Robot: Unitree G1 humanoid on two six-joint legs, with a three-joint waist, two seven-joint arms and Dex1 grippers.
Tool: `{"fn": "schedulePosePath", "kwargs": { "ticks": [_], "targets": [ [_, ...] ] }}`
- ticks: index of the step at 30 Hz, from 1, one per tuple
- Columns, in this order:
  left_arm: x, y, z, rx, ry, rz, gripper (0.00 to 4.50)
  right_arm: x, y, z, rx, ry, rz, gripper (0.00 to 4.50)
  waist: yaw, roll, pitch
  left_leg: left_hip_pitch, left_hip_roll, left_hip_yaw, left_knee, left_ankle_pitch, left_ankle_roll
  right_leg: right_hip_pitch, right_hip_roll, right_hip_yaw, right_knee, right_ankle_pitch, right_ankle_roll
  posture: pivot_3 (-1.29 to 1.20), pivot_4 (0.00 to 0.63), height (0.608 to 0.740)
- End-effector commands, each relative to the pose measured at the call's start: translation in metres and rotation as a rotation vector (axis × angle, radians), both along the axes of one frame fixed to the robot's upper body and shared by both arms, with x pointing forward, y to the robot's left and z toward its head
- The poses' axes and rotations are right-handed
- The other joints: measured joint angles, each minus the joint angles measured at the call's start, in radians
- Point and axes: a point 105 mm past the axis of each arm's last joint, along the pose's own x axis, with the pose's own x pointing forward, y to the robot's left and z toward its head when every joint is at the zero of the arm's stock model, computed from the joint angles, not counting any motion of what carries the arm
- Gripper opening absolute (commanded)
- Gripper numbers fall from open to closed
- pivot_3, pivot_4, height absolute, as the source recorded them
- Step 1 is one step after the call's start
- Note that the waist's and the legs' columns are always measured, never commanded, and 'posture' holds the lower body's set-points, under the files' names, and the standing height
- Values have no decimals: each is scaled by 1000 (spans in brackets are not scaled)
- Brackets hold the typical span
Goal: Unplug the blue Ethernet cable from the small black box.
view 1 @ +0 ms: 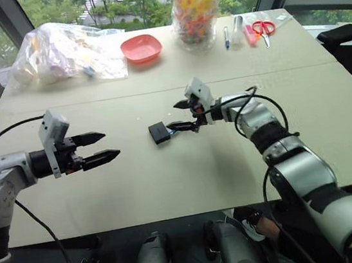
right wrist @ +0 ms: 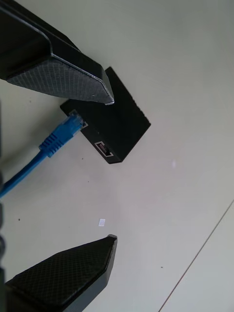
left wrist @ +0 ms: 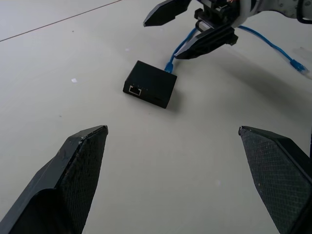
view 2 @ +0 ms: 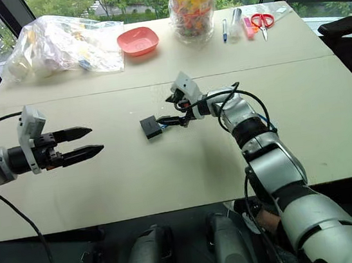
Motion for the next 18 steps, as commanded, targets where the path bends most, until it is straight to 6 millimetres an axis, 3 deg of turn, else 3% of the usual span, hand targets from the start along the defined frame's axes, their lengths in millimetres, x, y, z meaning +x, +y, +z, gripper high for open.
{"fn": "schedulePosePath", "kwargs": {
  "ticks": [1, 3, 9, 15, 18],
  "targets": [
    [-9, -8, 7, -19, -40, 1, 4474, -6, -2, -23, -156, 21, 70, 4500, -1, 0, 0, 0, -1, 0, 0, 0, 0, 0, -1, 1, 0, 0, 0, 0, 150, 740],
    [-16, -8, 5, -26, -40, 22, 4474, -11, -7, -35, -263, 31, 126, 4500, -4, 0, 0, 1, -1, 2, 0, 0, 0, 0, -1, 2, 0, 0, 0, 0, 150, 740],
    [-33, 2, 2, -44, -39, 122, 4474, -16, -8, -23, -251, 48, 208, 4500, -3, 1, 0, 5, 0, 0, 0, 1, -3, 2, 0, 2, 3, -3, -3, 0, 150, 740],
    [-29, -2, 3, -45, -48, 130, 4474, -18, -1, -35, -261, 54, 199, 4500, -4, 1, 0, 5, 1, -1, 1, 2, -4, 2, 0, 2, 5, -3, -3, 0, 150, 740],
    [-25, -4, 3, -39, -52, 126, 4500, -21, 8, -38, -244, 72, 212, 3617, -7, 1, -1, 6, 1, 0, 1, 2, -4, 1, 0, 2, 8, -2, -3, 0, 150, 740]
  ]
}}
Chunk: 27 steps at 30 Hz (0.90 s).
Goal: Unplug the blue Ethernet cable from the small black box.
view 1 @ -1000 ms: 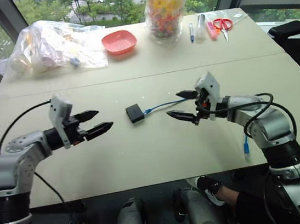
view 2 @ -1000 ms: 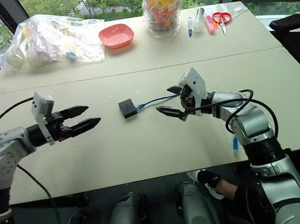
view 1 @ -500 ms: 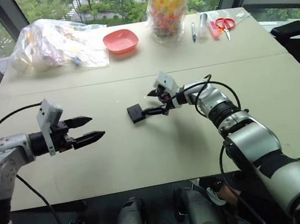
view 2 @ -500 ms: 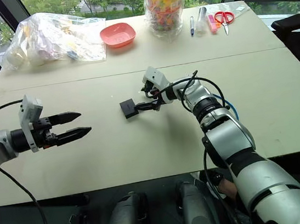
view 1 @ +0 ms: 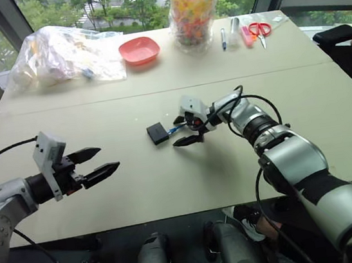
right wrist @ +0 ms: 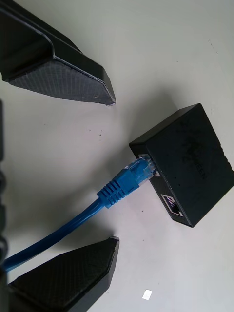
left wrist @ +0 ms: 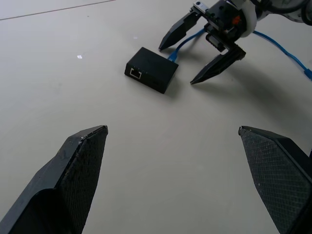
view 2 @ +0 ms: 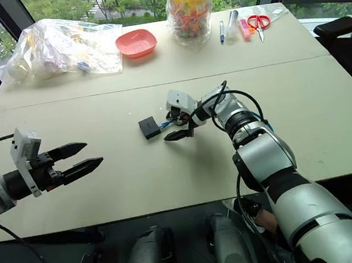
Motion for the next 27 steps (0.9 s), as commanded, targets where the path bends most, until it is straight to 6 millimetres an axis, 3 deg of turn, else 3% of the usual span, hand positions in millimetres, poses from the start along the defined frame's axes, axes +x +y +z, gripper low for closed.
{"fn": "schedulePosePath", "kwargs": {
  "ticks": [1, 7, 11, 13, 16, 22, 27],
  "targets": [
    [3, -6, 8, 7, -36, -27, 4500, -8, 7, -15, -27, 57, 23, 3184, 0, 0, 0, 0, 0, 0, 0, 0, 0, 0, 0, 0, 1, 0, 0, 0, 150, 740],
    [14, -7, 8, 9, -37, -52, 4500, -6, 5, -15, -55, 9, 33, 105, 1, 0, 0, 2, 0, 0, 0, 0, 0, 0, 1, 0, 4, -1, -1, 0, 150, 740],
    [33, -7, 4, -16, -29, -89, 4500, 16, -5, 4, -99, -253, -31, 40, 3, 0, 0, 3, 0, 0, 0, 1, -1, 0, 1, 0, 4, -2, -2, 0, 150, 740],
    [52, -8, 4, -55, -27, -106, 4500, 26, -9, 23, -106, -459, -47, 40, 9, 0, 0, 3, 0, 0, 0, 2, -2, 1, 1, 0, 4, -2, -3, 0, 150, 740],
    [75, -11, 11, -136, -28, -129, 4500, 29, -9, 41, -108, -669, -33, 40, 11, 0, 0, 0, -1, 0, 2, 3, -4, -1, 0, -1, 5, -2, -3, 0, 150, 740],
    [132, -37, 38, -380, -17, -177, 4500, 12, -6, 76, -28, -1009, 23, 40, 7, -1, 1, -3, -5, 3, 1, 2, -2, -3, -1, 0, 5, 0, 3, 0, 150, 740],
    [153, -66, 48, -424, -10, -226, 4500, 1, -5, 93, 12, -1087, 9, 40, -4, -1, 1, -2, -6, 5, 1, 2, -2, -3, 0, 0, 6, -1, 5, 0, 150, 740]
  ]
}}
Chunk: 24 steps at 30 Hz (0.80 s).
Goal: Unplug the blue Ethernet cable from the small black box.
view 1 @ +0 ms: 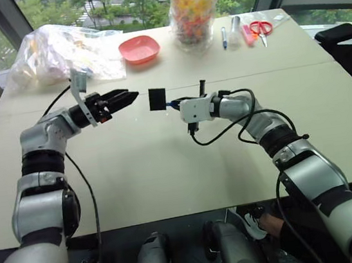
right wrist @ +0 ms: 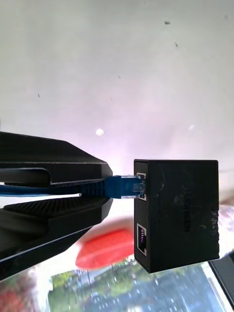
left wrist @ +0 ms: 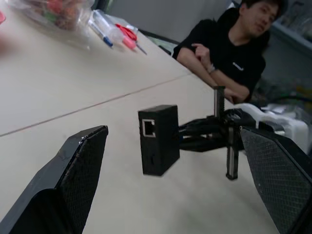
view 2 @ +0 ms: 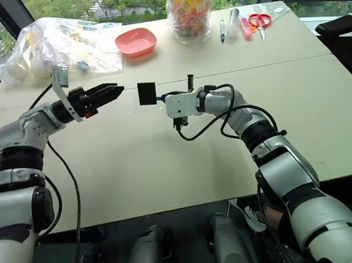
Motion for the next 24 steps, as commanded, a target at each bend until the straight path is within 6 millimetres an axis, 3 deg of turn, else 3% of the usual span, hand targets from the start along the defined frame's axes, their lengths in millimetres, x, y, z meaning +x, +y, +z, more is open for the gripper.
{"fn": "schedulePosePath", "kwargs": {
  "ticks": [1, 6, 7, 8, 12, 16, 23, 24],
  "targets": [
    [5, -10, 5, 2, -29, -24, 4500, -9, 6, 29, 56, -93, 28, 40, -4, 0, 0, 0, 0, 1, 0, 0, 0, 0, 0, 0, 0, 0, 0, 0, 150, 740],
    [9, -28, 12, -21, -41, -60, 4500, -18, 9, 33, 57, -105, 29, 40, -1, 0, 0, 0, 1, 0, 0, 0, 0, 0, 0, 0, 1, 0, 0, 0, 150, 740],
    [10, -31, 14, -38, -41, -63, 3971, -19, 8, 33, 58, -105, 26, 0, 0, 0, 0, 0, 1, 0, 0, 0, 0, 0, 0, 0, 1, 0, 0, 0, 150, 740],
    [9, -34, 16, -52, -41, -72, 3780, -21, 8, 33, 60, -104, 24, 0, 2, 0, 0, 0, 1, -1, 0, 0, 0, 0, 0, 0, 1, 0, 0, 0, 150, 740],
    [7, -38, 22, -99, -34, -109, 2208, -24, 6, 31, 56, -99, 13, 0, 4, 0, 0, 0, 0, -1, 1, 0, 0, 0, 0, 0, 0, 0, 0, 0, 150, 740],
    [1, -41, 17, -76, -26, -166, 626, -25, 5, 30, 55, -92, 1, 0, 4, 0, 0, 0, 0, -1, 1, 0, 0, 0, 0, 0, 0, 0, 0, 0, 150, 740],
    [-2, -37, 10, -44, -8, -184, 482, -24, 7, 32, 61, -94, -4, 0, 3, 0, 0, 0, 0, -1, 1, 0, 0, 0, 0, 0, 1, 0, 0, 0, 150, 740],
    [-2, -36, 10, -48, 1, -180, 982, -23, 7, 32, 62, -94, -4, 0, 3, 0, 0, 0, 0, -2, 1, 0, 0, 0, 0, 0, 1, 0, 0, 0, 150, 740]
  ]
}}
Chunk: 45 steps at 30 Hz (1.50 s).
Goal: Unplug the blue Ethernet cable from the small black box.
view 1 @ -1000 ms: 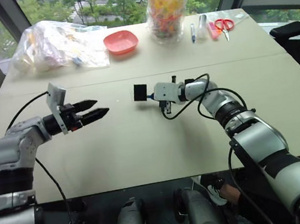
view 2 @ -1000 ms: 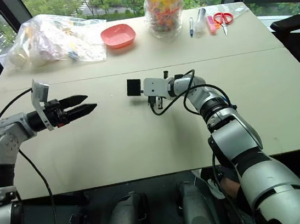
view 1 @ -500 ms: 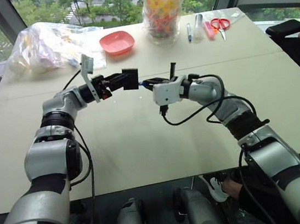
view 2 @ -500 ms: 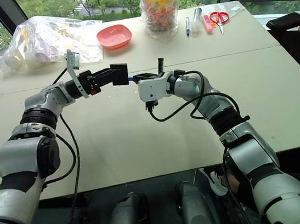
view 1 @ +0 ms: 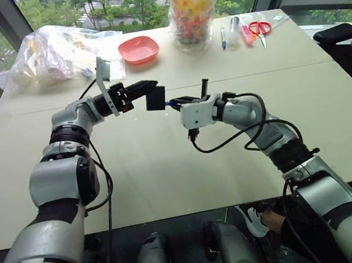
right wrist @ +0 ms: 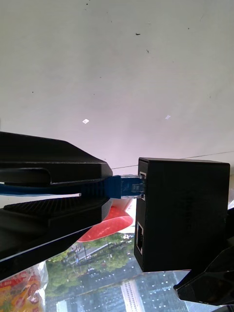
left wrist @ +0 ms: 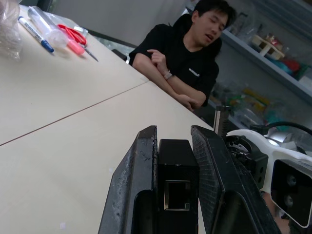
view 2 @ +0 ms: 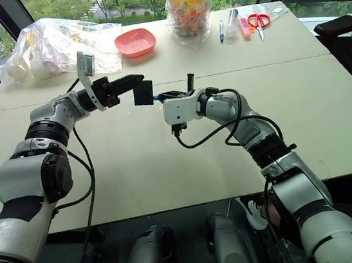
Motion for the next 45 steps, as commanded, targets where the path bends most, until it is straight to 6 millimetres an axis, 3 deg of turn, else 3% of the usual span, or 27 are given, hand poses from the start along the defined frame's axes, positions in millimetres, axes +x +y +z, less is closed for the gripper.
{"fn": "schedulePosePath", "kwargs": {
  "ticks": [1, 5, 10, 13, 17, 22, 27, 29, 32, 37, 41, 45],
  "targets": [
    [-2, 3, 5, 6, 1, -18, 1518, 0, 2, 26, 53, -71, 6, 0, 0, 0, 0, 0, 0, 0, 0, 0, 0, 0, 0, 0, 0, 0, 0, 0, 150, 740],
    [-1, 6, 0, 31, 0, -1, 2994, 1, 3, 26, 58, -70, 6, 0, 0, 0, 0, 0, 0, 0, 0, 0, 0, 0, 0, 0, 0, 0, 0, 0, 150, 740],
    [-1, 9, -1, 17, 3, 9, 3073, 2, 3, 25, 64, -68, 3, 0, 0, 0, 0, 0, 0, 0, 0, 0, 0, 0, 0, 0, 0, 0, 0, 0, 150, 740],
    [-3, 8, -1, -1, 15, -11, 2210, 1, 4, 24, 64, -66, 7, 0, 0, 0, 0, 0, 0, 0, 0, 0, 0, 0, 0, 0, 0, 0, 0, 0, 150, 740],
    [-6, 7, 0, -12, 23, -33, 616, 1, 6, 25, 64, -67, 11, 0, 0, 0, 0, 0, 0, 0, 0, 0, 0, 0, 0, 0, 0, 0, 0, 0, 150, 740],
    [-7, 6, -3, -7, 26, -48, 478, -3, 7, 22, 75, -22, 28, 0, 0, 0, 0, 0, 0, 0, 0, 0, 0, 0, 0, 0, 1, 0, 0, 0, 150, 740],
    [-6, 5, -7, 13, 14, -34, 478, -3, -6, 19, 87, 11, -19, 2246, 1, 0, 0, 0, 0, 0, 1, 0, 0, 0, 0, 0, 1, 0, 0, 0, 150, 740],
    [-6, 6, -5, -16, 16, -24, 478, -10, -7, 25, 311, 184, -37, 3205, 1, 0, 0, 0, 0, 0, 1, 0, 0, 0, 0, 0, 1, 0, 0, 0, 150, 740],
    [-7, 9, 0, -100, 37, -34, 478, -30, -3, 41, 724, 499, 24, 3205, 1, -1, 0, 0, 0, -3, 1, 0, 0, 1, 0, 0, 1, 2, -3, 0, 150, 740],
    [-14, 10, 10, -295, 83, -80, 478, -79, 9, 51, 1181, 1080, 303, 3205, 4, -1, 0, 0, 4, -7, 2, 0, 0, 1, 0, -1, 3, 2, -4, 0, 150, 740],
    [-15, 14, 26, -444, 97, -90, 478, -86, 9, 32, 1263, 1231, 273, 3205, 6, -1, -1, 1, 4, -8, 2, 0, 0, 2, 0, -1, 2, 2, -3, 0, 150, 740],
    [-26, 6, 30, -470, 103, -156, 478, -67, -1, 24, 1433, 1260, 177, 3205, 5, -1, -1, 1, 4, -8, 2, 0, 0, 2, -1, -1, 2, 1, -2, 0, 150, 740]
  ]
}}
